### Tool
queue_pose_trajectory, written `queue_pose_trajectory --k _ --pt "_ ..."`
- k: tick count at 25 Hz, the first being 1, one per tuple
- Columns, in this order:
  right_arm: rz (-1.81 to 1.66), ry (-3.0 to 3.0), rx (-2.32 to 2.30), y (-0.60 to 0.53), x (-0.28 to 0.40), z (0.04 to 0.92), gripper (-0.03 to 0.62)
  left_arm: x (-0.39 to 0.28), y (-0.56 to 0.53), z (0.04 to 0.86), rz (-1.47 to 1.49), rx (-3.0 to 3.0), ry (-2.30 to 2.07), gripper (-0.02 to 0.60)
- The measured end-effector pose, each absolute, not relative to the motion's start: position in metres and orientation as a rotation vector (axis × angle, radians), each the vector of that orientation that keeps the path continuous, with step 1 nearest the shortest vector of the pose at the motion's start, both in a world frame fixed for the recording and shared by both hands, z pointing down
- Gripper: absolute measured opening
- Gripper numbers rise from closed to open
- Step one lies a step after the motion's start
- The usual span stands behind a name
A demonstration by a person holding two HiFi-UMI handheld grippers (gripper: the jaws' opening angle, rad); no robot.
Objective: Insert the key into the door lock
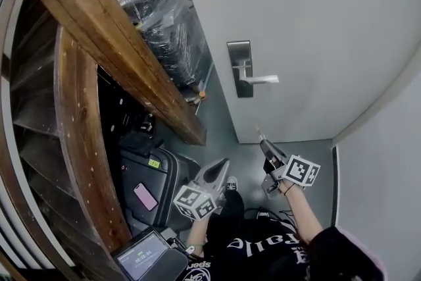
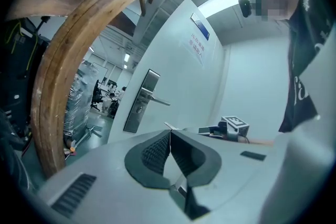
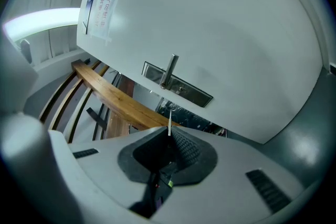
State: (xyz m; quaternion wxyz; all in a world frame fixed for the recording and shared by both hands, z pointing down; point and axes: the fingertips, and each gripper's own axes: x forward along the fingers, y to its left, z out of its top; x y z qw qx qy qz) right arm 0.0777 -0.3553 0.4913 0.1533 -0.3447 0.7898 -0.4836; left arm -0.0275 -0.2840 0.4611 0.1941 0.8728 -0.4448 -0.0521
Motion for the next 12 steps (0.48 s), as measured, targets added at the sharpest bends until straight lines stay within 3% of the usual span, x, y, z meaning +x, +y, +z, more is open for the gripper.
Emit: queue_pose_trajectory --k 12 --pt "-1.406 1.963 -1.074 -0.498 0.037 0.500 0.035 -0.090 -0.398 0.447 -0.128 2.544 -1.099 0.006"
